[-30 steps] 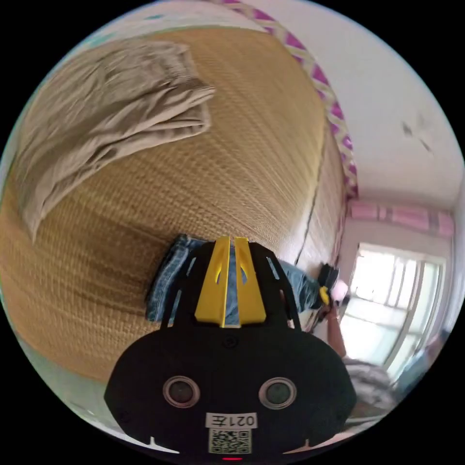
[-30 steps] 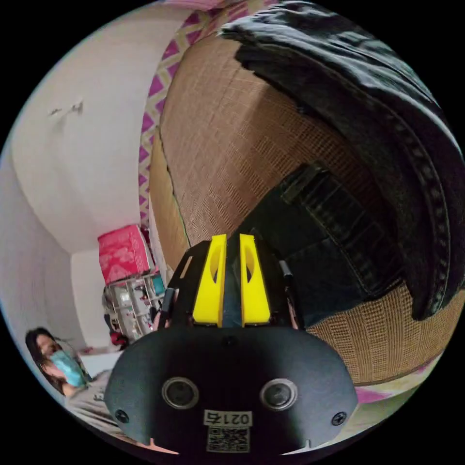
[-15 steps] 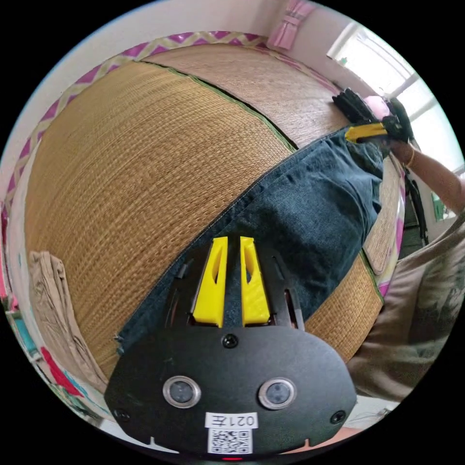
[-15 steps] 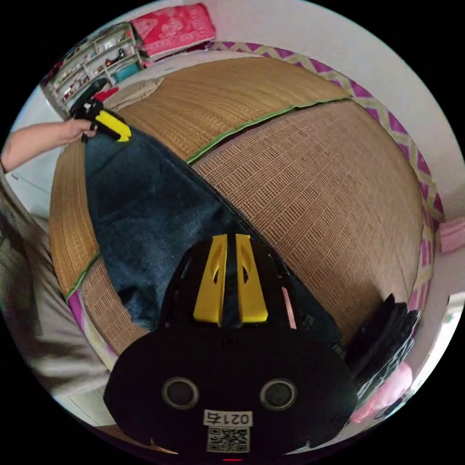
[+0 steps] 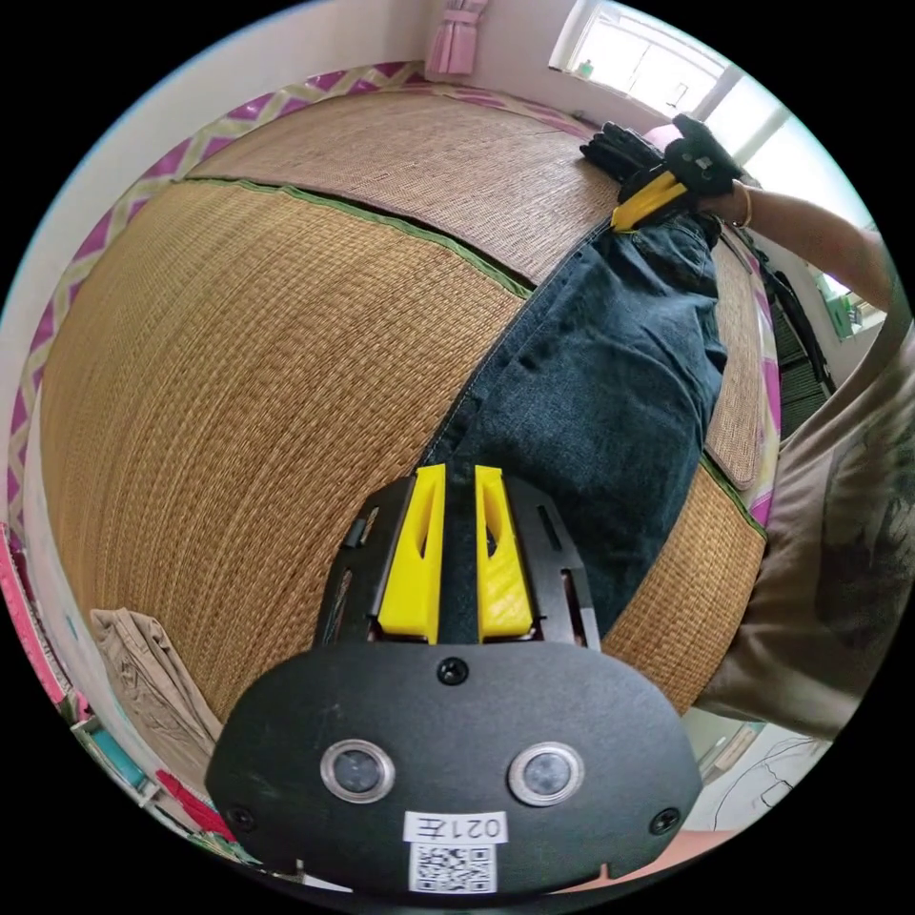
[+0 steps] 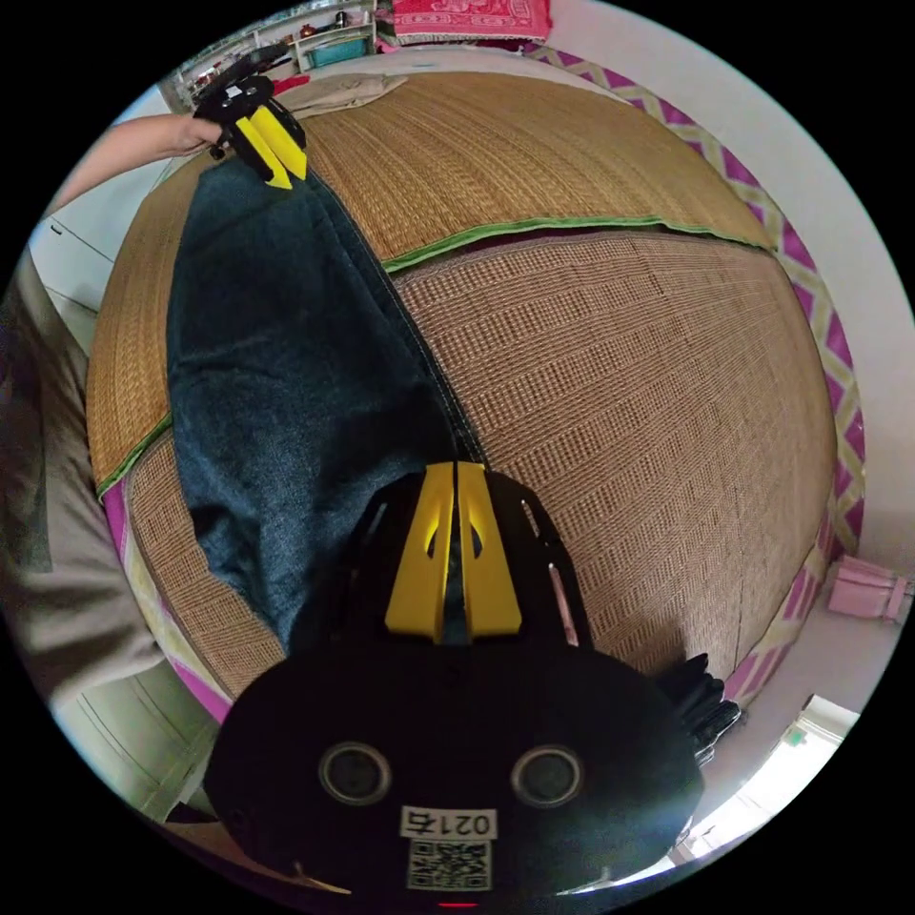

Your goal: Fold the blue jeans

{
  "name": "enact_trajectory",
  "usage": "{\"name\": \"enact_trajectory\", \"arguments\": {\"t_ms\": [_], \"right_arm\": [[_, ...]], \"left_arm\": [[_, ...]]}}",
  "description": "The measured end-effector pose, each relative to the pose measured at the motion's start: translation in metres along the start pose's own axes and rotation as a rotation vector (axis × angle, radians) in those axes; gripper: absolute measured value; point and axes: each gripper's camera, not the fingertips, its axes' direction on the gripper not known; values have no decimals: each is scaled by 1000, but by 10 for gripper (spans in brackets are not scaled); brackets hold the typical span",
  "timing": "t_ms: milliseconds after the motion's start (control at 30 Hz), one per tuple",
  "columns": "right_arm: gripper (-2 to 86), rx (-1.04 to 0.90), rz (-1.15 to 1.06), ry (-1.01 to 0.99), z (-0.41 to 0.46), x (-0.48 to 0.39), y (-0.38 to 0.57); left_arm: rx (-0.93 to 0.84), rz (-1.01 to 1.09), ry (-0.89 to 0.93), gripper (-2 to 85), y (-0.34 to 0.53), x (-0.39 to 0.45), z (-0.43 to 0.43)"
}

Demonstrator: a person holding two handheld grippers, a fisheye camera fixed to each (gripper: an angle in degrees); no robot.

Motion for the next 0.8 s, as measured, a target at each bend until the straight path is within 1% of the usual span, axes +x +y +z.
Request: {"name": "enact_trajectory", "arguments": {"t_ms": [100, 267, 333, 400, 433, 467, 500, 533, 567, 600, 633, 700, 733, 800], "right_arm": [[-10, 49, 50, -38, -24, 8, 0], [-10, 77, 91, -30, -53, 19, -7], [-10, 51, 107, -41, -53, 27, -16], [-10, 7, 117, -66, -42, 31, -24], [-10, -40, 129, -95, -32, 33, -27], [-10, -69, 136, -94, -28, 34, -28], [-9, -86, 157, -94, -30, 36, -27], [-9, -53, 212, -93, -42, 41, -23], [-9, -25, 236, -86, -51, 42, -21], [-9, 49, 256, -69, -71, 39, -15], [-10, 111, 252, -61, -90, 30, -10], [-10, 140, 203, -75, -106, 9, -7], [-10, 137, 141, -107, -109, -12, -7], [-9, 84, 51, -129, -99, -49, -10]], "left_arm": [[-23, 21, 1, -1, 2, -1, -1], [13, 15, -6, -9, 11, -11, -29], [-11, 1, -1, -9, 14, -17, -20], [-61, -23, 36, -8, 26, -25, 6], [-37, -32, 40, -7, 32, -27, 5], [-22, -71, 60, -5, 46, -36, 1], [-12, -154, 61, -2, 65, -47, -5], [3, -195, 45, -1, 78, -51, -10], [59, -249, 25, 1, 108, -56, -25], [111, -296, 22, 3, 142, -57, -39], [124, -319, 25, 7, 159, -57, -44], [154, -374, 48, 27, 228, -42, -59], [161, -388, 49, 32, 245, -35, -61], [176, -453, 37, 31, 312, -1, -67]]}}
